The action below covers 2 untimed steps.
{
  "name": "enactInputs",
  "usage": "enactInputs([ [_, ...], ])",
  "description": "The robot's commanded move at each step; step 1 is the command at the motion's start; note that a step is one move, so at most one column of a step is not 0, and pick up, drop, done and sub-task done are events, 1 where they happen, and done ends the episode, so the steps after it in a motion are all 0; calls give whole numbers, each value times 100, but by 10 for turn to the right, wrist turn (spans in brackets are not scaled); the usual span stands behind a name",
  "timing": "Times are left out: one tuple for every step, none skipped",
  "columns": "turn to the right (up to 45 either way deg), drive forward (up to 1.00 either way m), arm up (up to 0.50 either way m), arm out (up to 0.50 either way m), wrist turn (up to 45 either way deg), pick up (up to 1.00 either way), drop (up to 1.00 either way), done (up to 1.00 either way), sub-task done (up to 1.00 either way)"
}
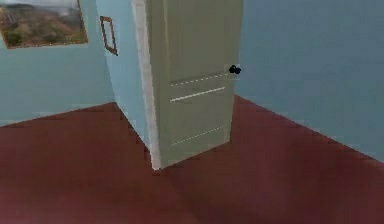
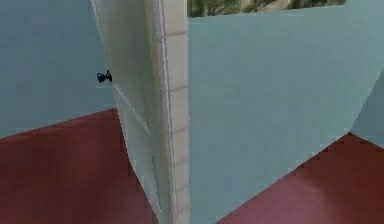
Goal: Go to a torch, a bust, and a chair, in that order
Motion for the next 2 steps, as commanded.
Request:
enactInputs([
  [90,0,0,0,0,0,0,0,0],
  [30,0,0,0,0,0,0,0,0],
])
